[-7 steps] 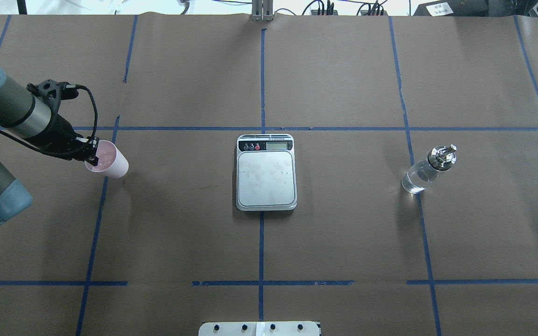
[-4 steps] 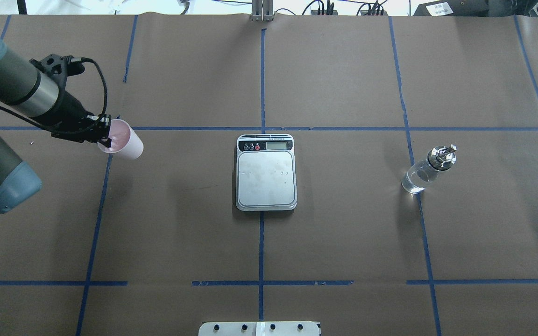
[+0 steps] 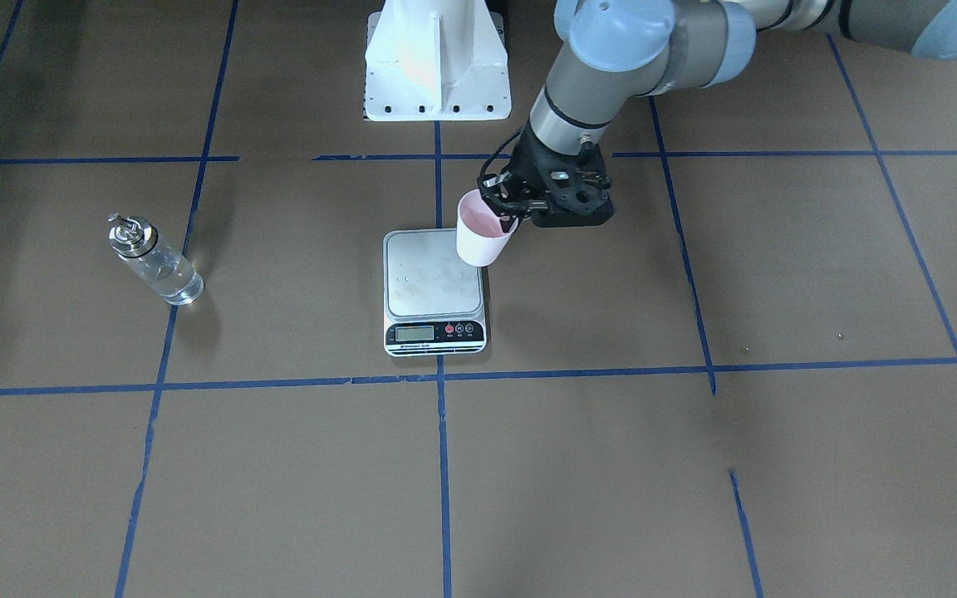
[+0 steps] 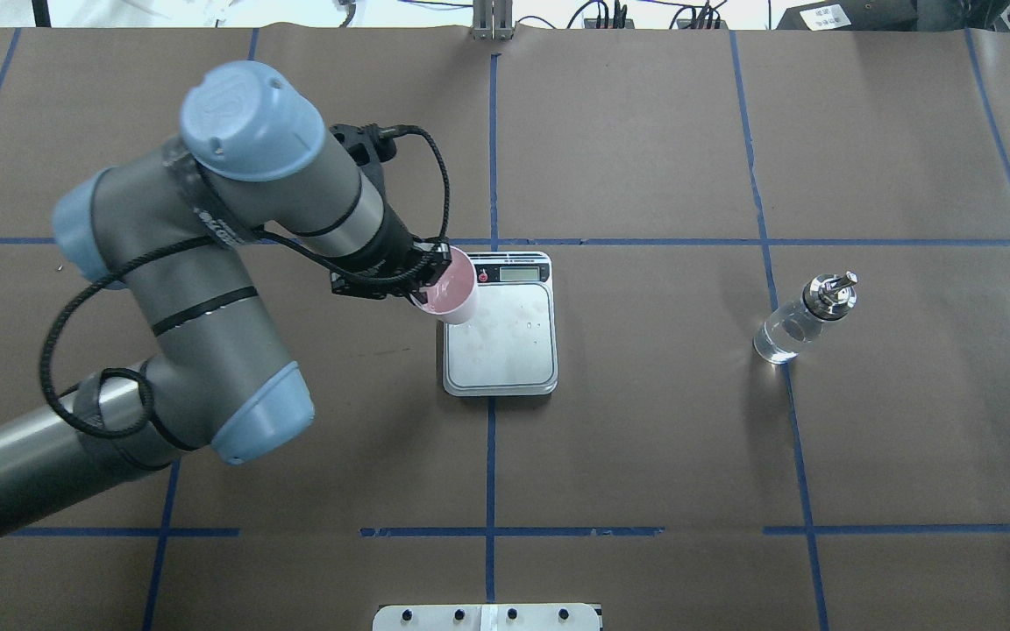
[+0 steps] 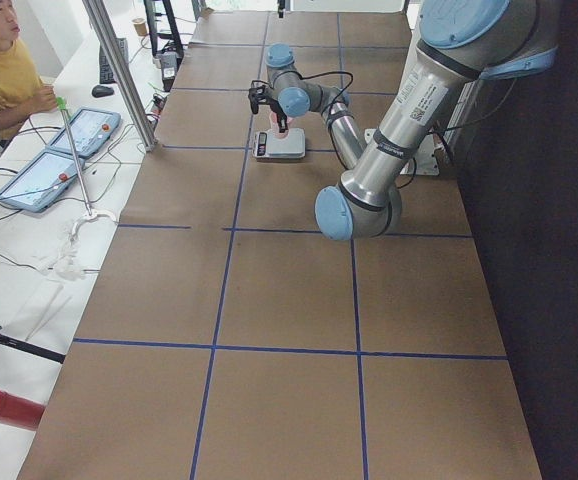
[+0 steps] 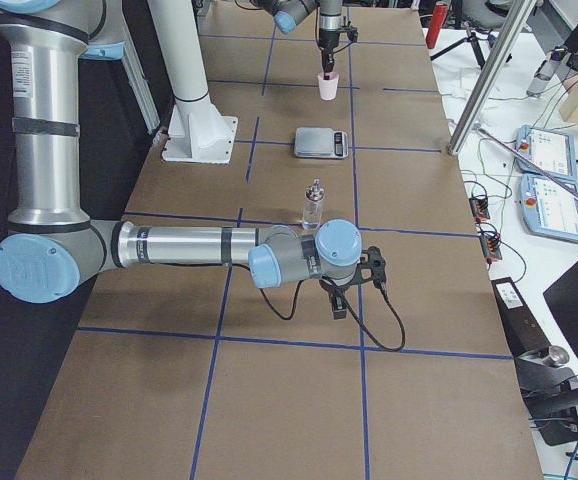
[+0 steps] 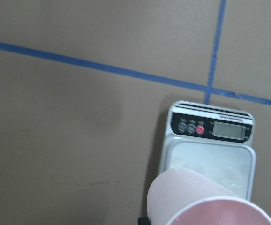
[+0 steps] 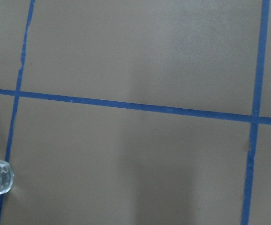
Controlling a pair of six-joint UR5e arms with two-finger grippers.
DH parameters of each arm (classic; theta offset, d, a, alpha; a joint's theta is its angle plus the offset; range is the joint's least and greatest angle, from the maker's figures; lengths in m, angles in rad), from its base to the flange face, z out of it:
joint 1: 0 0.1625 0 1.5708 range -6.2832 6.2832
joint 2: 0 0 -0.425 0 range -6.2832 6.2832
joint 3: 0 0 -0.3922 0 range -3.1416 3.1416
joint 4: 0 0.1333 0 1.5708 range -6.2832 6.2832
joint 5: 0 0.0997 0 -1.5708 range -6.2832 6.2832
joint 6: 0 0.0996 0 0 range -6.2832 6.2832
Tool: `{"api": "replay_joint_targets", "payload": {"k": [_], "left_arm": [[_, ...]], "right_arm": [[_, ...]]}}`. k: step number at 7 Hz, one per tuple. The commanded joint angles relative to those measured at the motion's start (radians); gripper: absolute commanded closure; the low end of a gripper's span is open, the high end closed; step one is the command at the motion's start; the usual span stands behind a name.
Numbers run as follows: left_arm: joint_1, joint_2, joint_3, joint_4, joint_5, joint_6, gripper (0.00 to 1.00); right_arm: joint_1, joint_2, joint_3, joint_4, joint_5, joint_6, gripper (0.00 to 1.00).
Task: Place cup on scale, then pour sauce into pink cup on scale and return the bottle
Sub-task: 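Lift the pink cup with the left gripper and carry it over the scale, then lower the pink cup onto the scale and open the left gripper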
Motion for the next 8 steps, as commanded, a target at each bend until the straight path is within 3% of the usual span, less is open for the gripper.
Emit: {"api": "replay_joint_targets", "payload": {"k": [1,3,7,8], "left_arm": [[0.042,-0.078,0.114,-0.014,0.020,-0.009,1.00],[0.048,-0.112,0.206,-0.064,0.069,-0.010,1.00],[0.066,-0.109,0.221,-0.063,0.073,-0.008,1.00],[0.066,-0.111,0.221,-0.063,0.073,-0.008,0.75]], "right_arm": [[-0.039,-0.003,0.004,0.110,0.015,0.113,0.00],[-0.068,-0.006,0.007,0.122,0.015,0.194,0.00],[-0.074,-0.003,0.008,0.122,0.015,0.212,0.00],[-0.074,-0.003,0.008,0.122,0.006,0.212,0.00]]}}
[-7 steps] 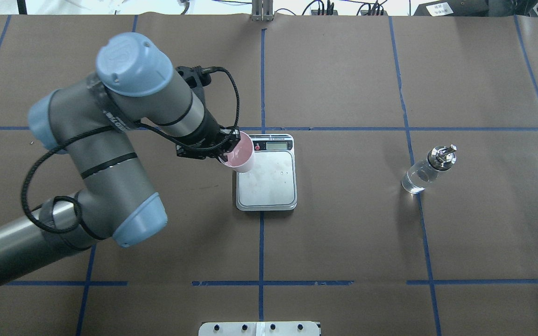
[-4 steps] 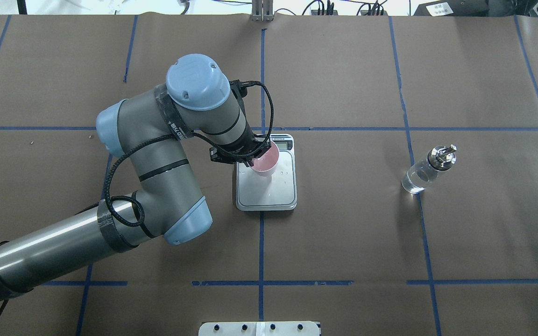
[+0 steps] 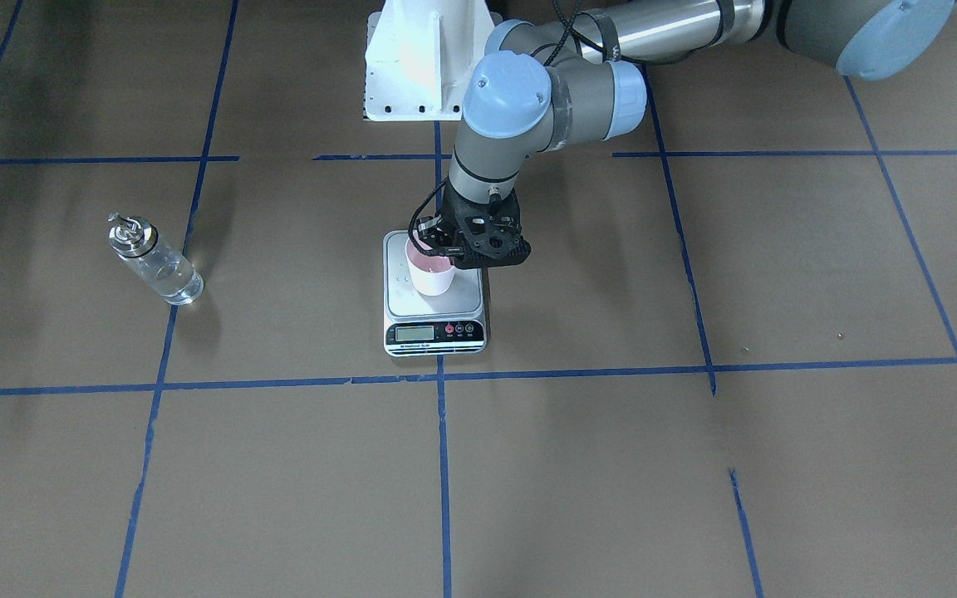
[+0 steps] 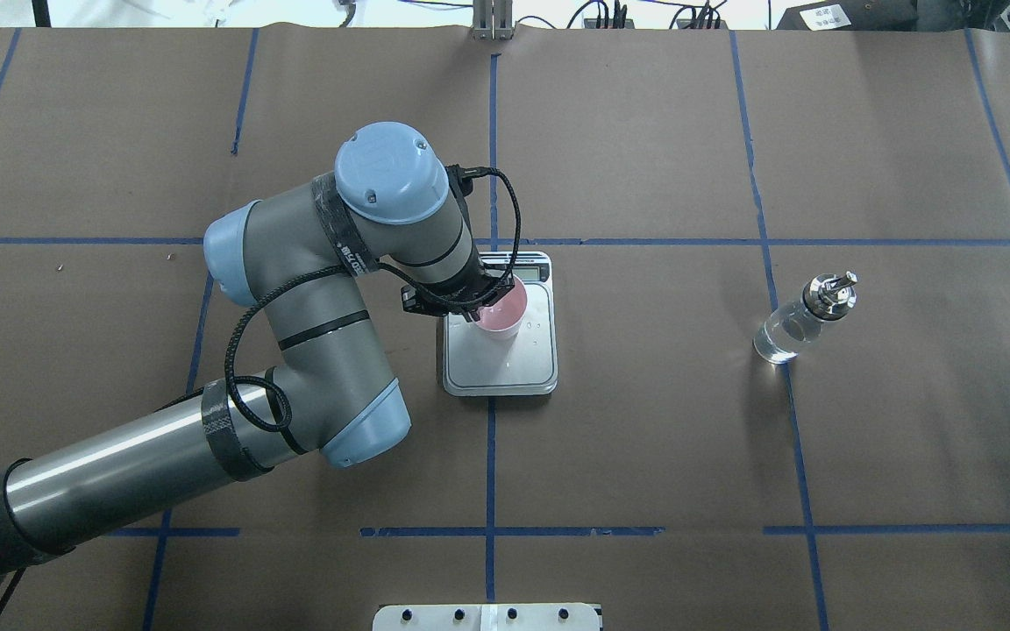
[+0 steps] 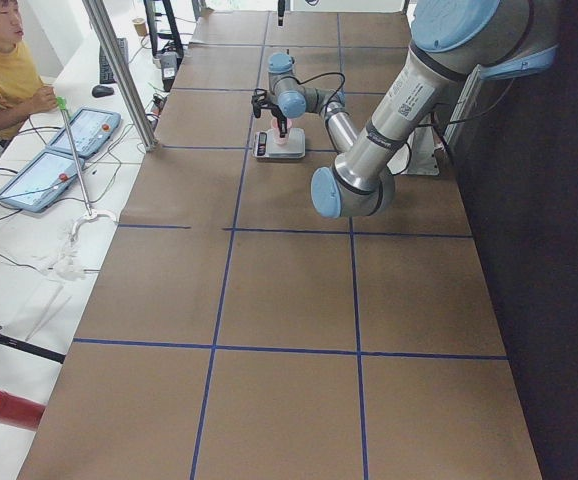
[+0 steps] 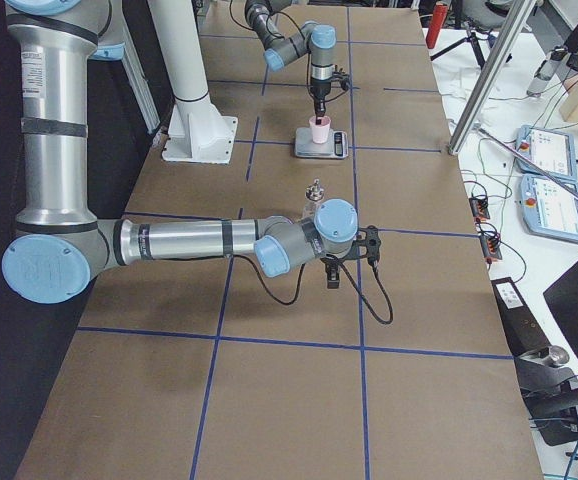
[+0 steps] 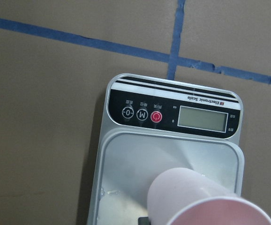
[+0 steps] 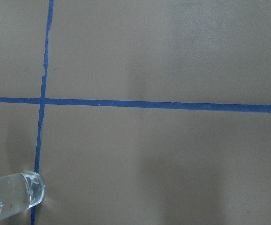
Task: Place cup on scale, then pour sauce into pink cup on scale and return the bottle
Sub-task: 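Lower the pink cup onto the scale and open the left gripper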
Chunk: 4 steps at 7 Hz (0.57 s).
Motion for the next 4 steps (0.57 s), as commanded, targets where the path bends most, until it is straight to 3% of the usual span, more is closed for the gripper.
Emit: {"api": "replay_joint_targets", "payload": {"k": [1,3,4], "left_arm": [[0.001,-0.002,-0.005,0.000,0.000,0.002,0.49],[-0.007,0.006,-0.049,-0.004,0.000,0.002,0.00],[-0.033,0.038,-0.136,-0.003,-0.004,0.008,0.00]], "right_arm": [[0.000,0.000,0.002,0.002,-0.005,0.002,0.00],[-0.008,-0.008,-0.001,0.030,-0.001,0.000,0.00],[-0.020,-0.015,-0.006,0.105,0.005,0.005,0.00]]}}
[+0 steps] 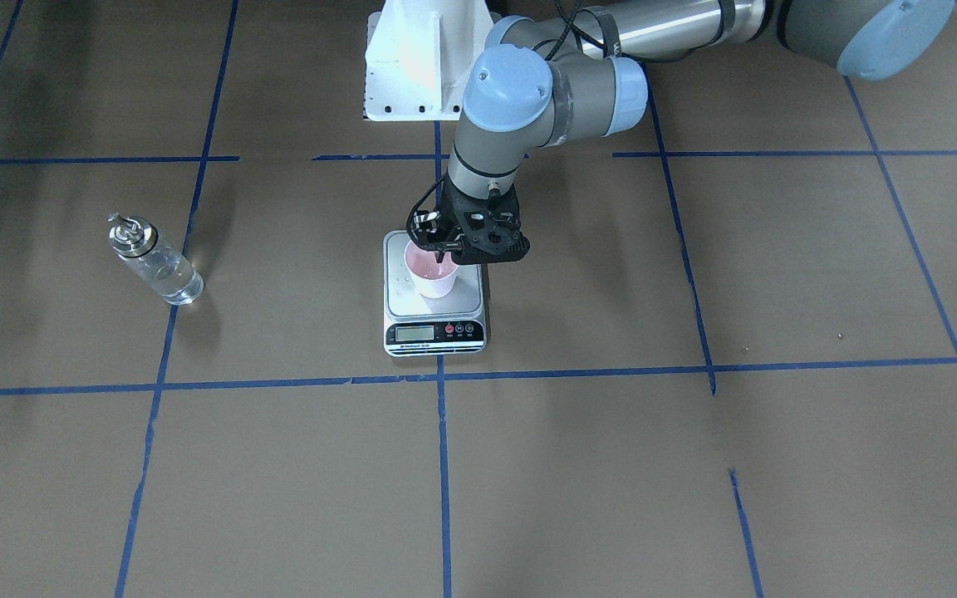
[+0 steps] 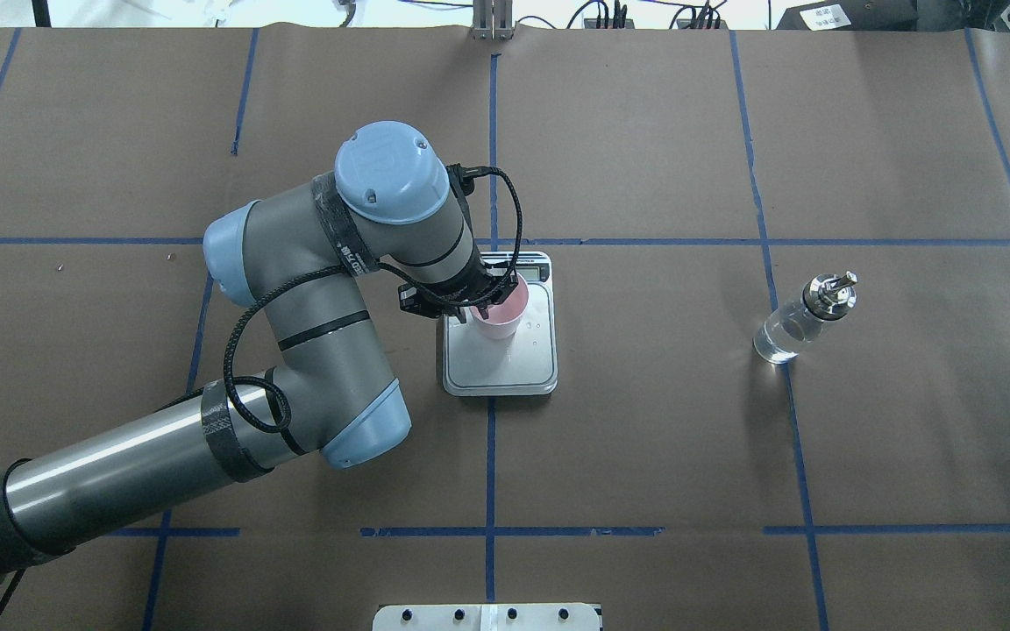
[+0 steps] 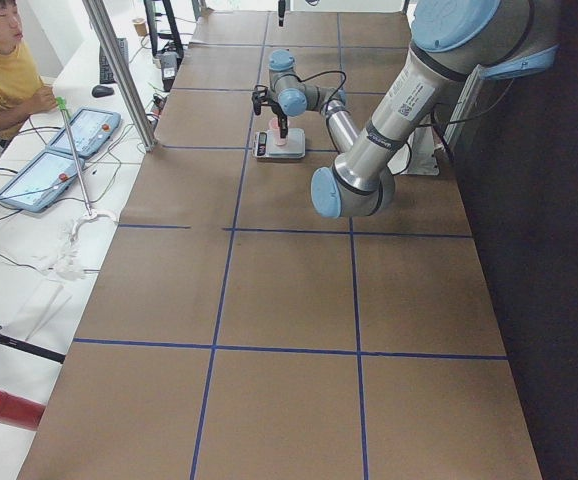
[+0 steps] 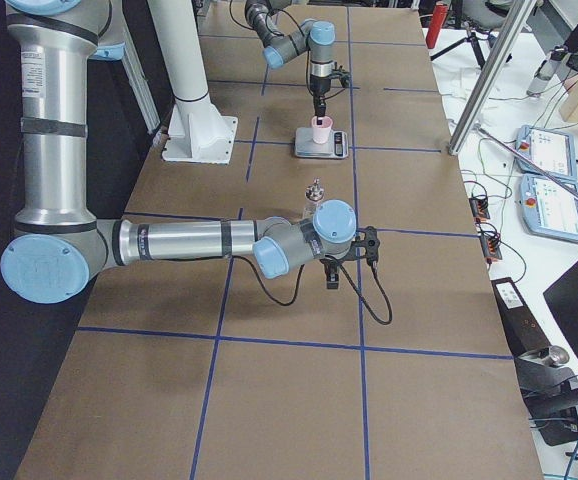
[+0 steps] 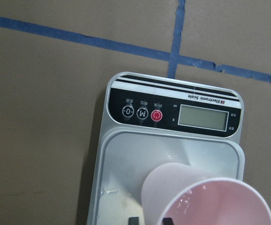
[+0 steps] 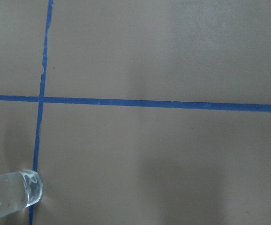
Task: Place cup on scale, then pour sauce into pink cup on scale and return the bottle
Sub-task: 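Lower the pink cup onto the scale and open the left gripper, then raise the left gripper away from the cup while the right gripper approaches the glass bottle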
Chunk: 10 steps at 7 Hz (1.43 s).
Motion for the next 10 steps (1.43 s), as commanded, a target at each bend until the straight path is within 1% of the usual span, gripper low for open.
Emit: {"api": "replay_joint_targets", "payload": {"k": [1,2,3,4,5,6,8,9,10], "left_arm": [[-0.034,0.057,-0.147,0.000,-0.004,0.005,0.00],[-0.048,0.062,-0.163,0.003,-0.002,0.005,0.00],[-0.053,0.062,-0.163,0.000,-0.001,0.003,0.00],[-0.056,0.062,-0.166,0.001,-0.001,0.002,0.00],[-0.056,0.062,-0.169,0.001,-0.001,0.002,0.00],[-0.059,0.064,-0.169,0.001,-0.001,0.002,0.00],[-0.064,0.071,-0.169,0.000,-0.001,0.002,0.00],[-0.064,0.072,-0.169,-0.002,-0.001,0.000,0.00],[-0.064,0.073,-0.169,0.000,-0.001,0.000,0.00]], "right_arm": [[-0.050,-0.014,0.001,0.169,0.002,0.097,0.00],[-0.101,-0.057,0.021,0.310,-0.027,0.223,0.00],[-0.148,-0.136,0.043,0.494,-0.120,0.241,0.00],[-0.218,-0.175,0.085,0.540,-0.157,0.294,0.00],[-0.294,-0.204,0.162,0.542,-0.182,0.431,0.00],[-0.411,-0.223,0.243,0.542,-0.293,0.586,0.00],[-0.524,-0.249,0.308,0.540,-0.435,0.632,0.00],[-0.649,-0.283,0.331,0.540,-0.612,0.632,0.00],[-0.749,-0.286,0.333,0.537,-0.770,0.634,0.00]]}}
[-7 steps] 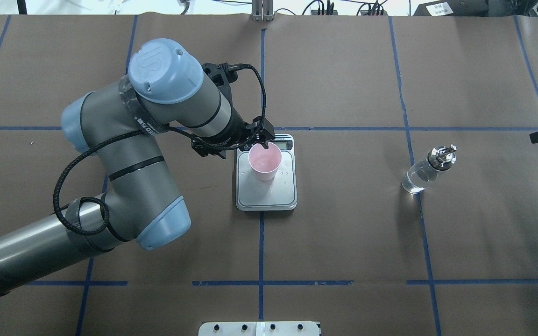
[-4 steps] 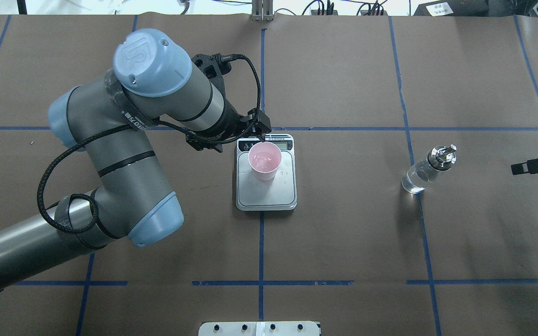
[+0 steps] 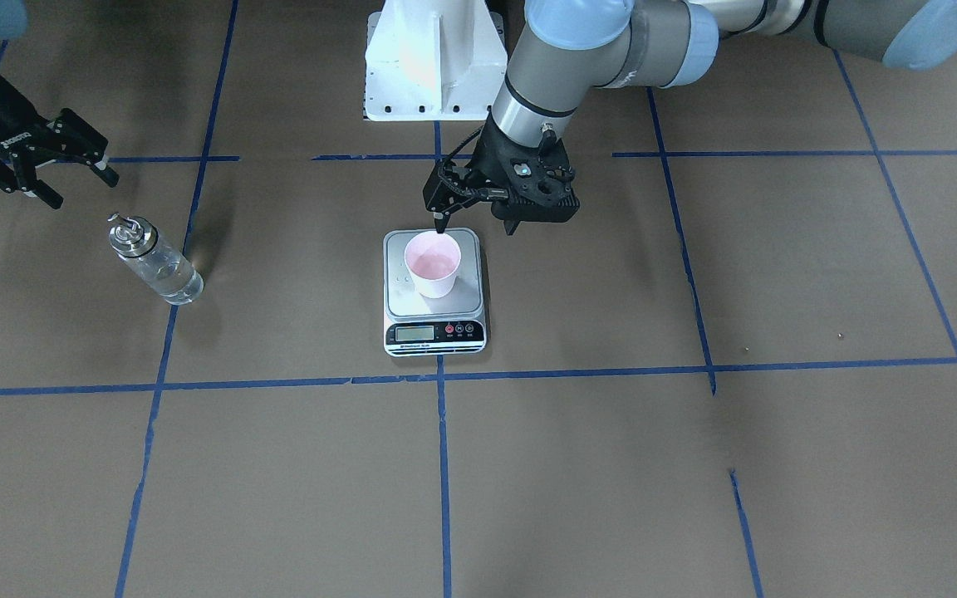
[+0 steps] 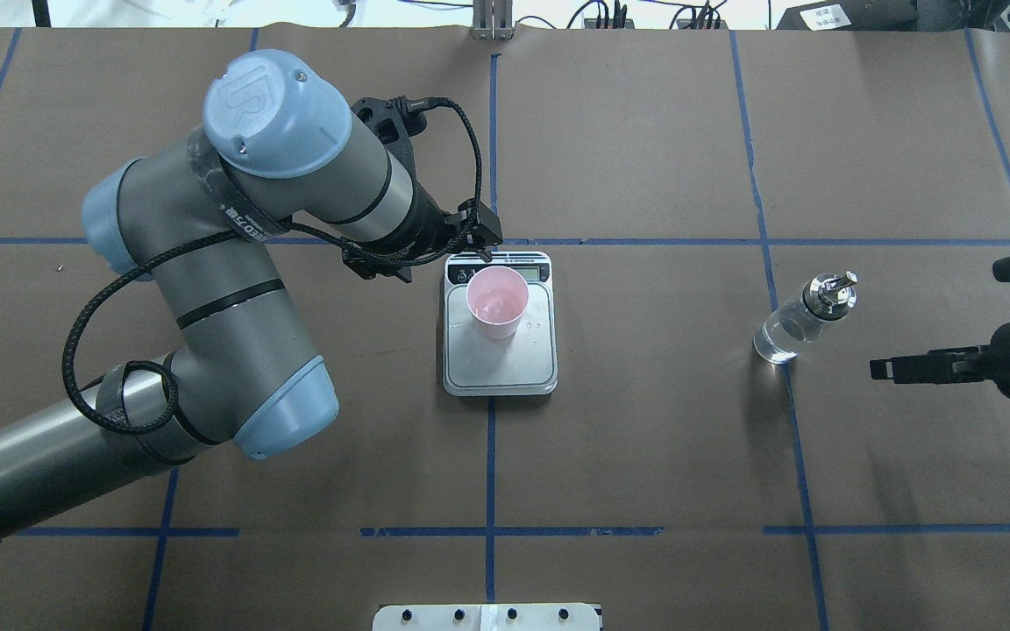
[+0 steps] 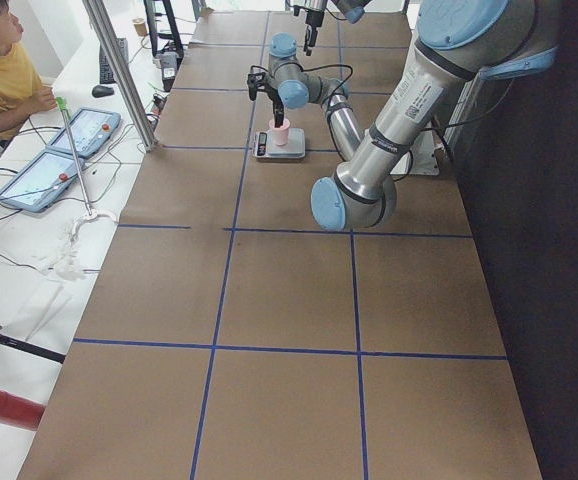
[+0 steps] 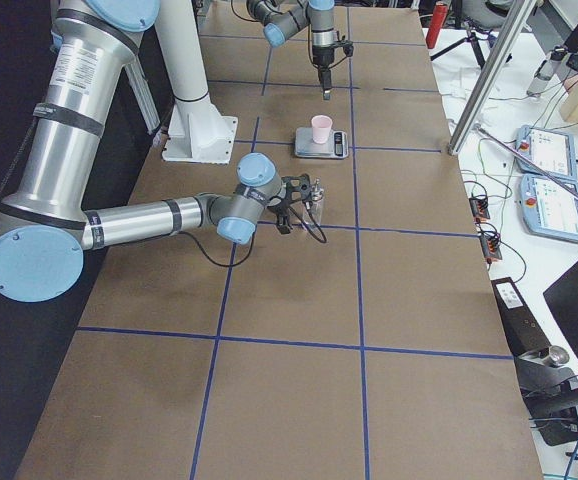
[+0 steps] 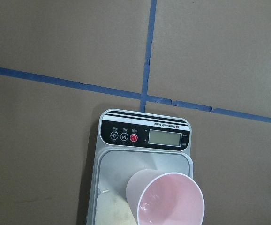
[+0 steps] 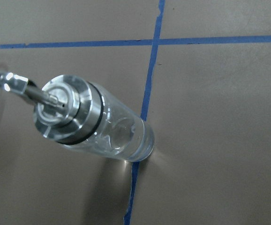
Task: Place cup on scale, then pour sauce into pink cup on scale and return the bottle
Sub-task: 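Raise the left gripper away from the cup while the right gripper approaches the glass bottle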
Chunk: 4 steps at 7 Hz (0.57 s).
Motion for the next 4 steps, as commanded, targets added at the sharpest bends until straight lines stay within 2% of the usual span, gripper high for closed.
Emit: {"api": "replay_joint_targets", "payload": {"k": [1,2,3,4], "left_arm": [[-0.002,0.002,0.000,0.000,0.001,-0.001,0.00],[-0.003,0.002,-0.002,0.000,0.001,-0.001,0.00],[-0.003,0.002,-0.002,0.000,0.001,-0.001,0.00],[-0.005,0.007,-0.002,0.000,0.001,-0.001,0.00]], "right_arm": [[-0.163,-0.016,0.015,-0.004,-0.257,0.068,0.00],[-0.217,-0.011,0.018,-0.004,-0.332,0.112,0.00],[-0.301,-0.002,0.017,-0.006,-0.472,0.114,0.00],[-0.352,0.034,0.015,-0.009,-0.572,0.148,0.01]]}}
